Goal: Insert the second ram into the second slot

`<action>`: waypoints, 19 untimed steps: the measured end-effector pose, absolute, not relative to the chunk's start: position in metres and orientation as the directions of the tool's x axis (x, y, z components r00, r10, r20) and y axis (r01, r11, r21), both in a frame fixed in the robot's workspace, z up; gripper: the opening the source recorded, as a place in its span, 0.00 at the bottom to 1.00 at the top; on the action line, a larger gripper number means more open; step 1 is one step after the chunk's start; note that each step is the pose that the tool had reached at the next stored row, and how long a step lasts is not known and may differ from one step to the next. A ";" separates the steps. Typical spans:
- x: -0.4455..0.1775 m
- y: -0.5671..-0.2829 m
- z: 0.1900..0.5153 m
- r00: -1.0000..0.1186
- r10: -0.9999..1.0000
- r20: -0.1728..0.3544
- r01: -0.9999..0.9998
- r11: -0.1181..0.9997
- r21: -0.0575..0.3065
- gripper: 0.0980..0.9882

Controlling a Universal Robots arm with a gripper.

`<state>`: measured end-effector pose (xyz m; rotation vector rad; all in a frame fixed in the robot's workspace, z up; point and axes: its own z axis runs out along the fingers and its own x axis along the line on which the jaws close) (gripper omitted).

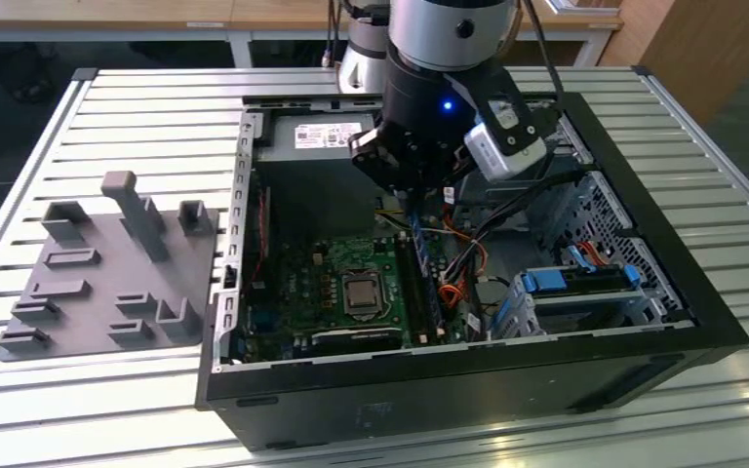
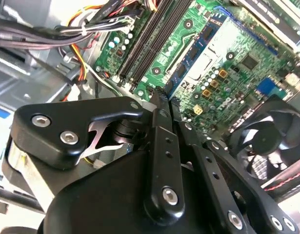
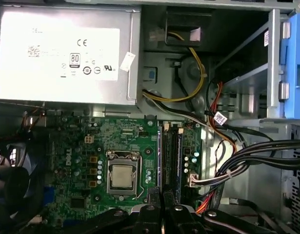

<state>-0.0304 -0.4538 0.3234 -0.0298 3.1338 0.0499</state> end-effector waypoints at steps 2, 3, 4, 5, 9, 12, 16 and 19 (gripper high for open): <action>-0.030 -0.454 0.320 -1.000 -0.007 -0.008 -0.008 0.999 0.032 0.04; -0.030 -0.454 0.318 -1.000 -0.005 -0.008 -0.005 0.999 0.032 0.04; -0.030 -0.454 0.316 -1.000 -0.005 -0.008 -0.005 0.999 0.032 0.04; -0.030 -0.454 0.314 -1.000 -0.005 -0.008 -0.005 0.999 0.032 0.04; -0.027 -0.454 0.307 -1.000 -0.005 -0.008 -0.005 0.999 0.032 0.04; -0.023 -0.454 0.302 -1.000 -0.005 -0.008 -0.005 0.999 0.032 0.04; -0.022 -0.454 0.294 -1.000 0.001 -0.008 0.001 0.999 0.032 0.04; -0.022 -0.454 0.291 -1.000 0.002 -0.008 0.001 0.999 0.046 0.04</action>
